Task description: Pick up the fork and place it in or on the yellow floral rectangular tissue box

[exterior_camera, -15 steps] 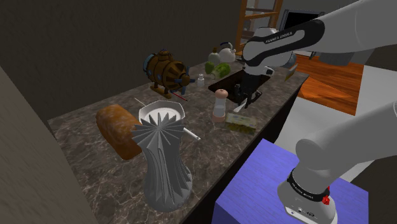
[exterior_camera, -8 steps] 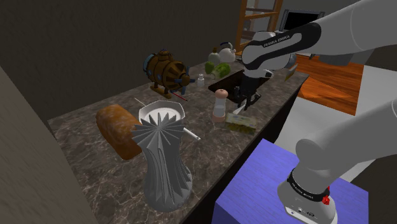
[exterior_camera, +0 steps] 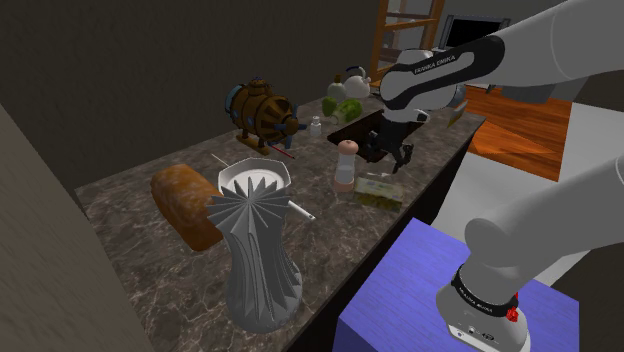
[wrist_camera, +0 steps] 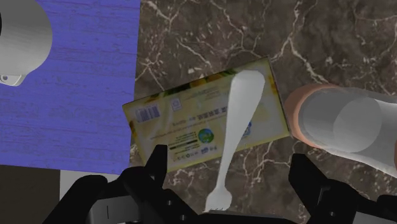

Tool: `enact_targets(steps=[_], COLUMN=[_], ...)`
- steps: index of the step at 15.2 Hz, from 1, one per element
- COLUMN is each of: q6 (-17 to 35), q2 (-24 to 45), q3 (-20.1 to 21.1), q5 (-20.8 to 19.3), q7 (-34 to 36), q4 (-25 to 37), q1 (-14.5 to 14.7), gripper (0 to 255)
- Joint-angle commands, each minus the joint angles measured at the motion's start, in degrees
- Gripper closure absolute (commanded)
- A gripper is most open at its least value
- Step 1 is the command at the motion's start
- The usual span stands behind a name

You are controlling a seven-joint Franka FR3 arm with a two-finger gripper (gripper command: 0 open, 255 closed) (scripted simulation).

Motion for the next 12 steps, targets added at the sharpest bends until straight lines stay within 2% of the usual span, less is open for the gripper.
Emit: enact_targets(steps=[1,4,12], q6=[-2.14,-7.9,-7.89], q2=[-0.72,-2.17,-2.17], q3=[-0.3,-1.11,-1.11], q5=[-0.32,-1.13,-1.13], q7=[0.08,0.29,0.29], q4=[1.4,5.66,5.65], q1=[-0.18,-0.63,-0.63], gripper=[0,0,0])
